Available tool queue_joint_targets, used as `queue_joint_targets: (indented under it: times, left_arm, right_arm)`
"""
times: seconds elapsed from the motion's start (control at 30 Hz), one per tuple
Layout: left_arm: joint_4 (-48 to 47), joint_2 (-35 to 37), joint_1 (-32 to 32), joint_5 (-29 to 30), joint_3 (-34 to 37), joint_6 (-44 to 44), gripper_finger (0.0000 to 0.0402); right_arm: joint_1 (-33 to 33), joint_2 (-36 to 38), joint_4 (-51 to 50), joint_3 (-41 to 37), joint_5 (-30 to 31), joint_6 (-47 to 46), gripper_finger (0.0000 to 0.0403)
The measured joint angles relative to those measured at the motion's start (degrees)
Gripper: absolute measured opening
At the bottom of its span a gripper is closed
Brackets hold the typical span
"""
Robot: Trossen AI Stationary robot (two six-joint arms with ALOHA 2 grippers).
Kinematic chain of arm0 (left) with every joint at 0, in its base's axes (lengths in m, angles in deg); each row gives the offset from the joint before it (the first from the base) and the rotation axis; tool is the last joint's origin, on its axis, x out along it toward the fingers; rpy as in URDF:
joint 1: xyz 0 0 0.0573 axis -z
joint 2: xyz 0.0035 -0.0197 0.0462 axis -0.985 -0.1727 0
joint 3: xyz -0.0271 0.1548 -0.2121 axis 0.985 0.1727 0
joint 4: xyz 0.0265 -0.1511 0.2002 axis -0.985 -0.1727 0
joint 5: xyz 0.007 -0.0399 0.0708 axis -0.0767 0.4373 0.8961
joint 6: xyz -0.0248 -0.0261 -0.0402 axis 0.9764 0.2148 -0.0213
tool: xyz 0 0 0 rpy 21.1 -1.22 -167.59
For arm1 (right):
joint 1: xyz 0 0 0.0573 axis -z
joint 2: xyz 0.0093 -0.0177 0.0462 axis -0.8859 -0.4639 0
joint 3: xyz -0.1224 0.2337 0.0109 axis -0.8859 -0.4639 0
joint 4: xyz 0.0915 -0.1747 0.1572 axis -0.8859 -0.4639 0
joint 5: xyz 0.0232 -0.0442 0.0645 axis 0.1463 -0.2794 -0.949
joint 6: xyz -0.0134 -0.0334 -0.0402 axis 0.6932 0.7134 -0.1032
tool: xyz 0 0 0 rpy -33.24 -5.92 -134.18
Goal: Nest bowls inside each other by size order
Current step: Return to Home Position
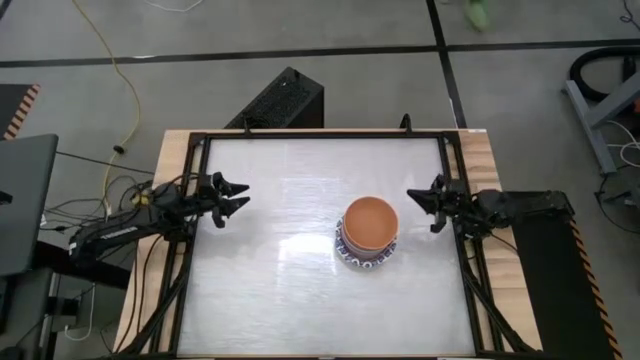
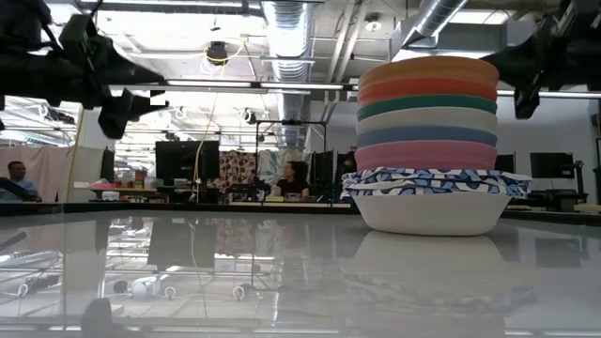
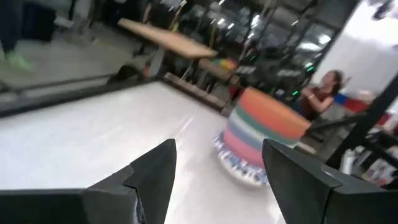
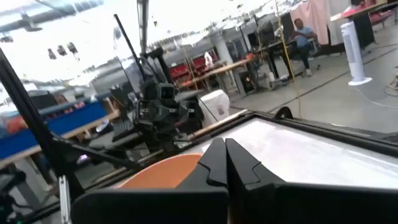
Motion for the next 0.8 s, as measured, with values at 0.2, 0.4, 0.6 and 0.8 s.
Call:
queue_joint_targets:
  times: [0.2,0.4,0.6,0.8]
  left_arm:
    - [2.6,0.0,3.6,0.9,0.8,-1.8,0.0228]
    - [2.7,0.0,9.1,3.1,0.8,-2.9,0.0228]
    - [3.1,0.0,12.8,9.4,0.8,-4.5,0.0228]
    - [2.6,0.0,13.1,10.1,0.9,-3.2,0.0228]
  right_arm:
    - [0.0,-0.1,3.9,-4.2,0.0,-1.5,0.0004]
    - [0.7,-0.1,3.4,-4.2,0.2,-1.7,0.0004]
    - [1.8,-0.2,2.5,-4.2,0.3,-1.4,0.0004]
    - [2.1,-0.2,1.2,-4.2,0.8,-0.5,0.0016]
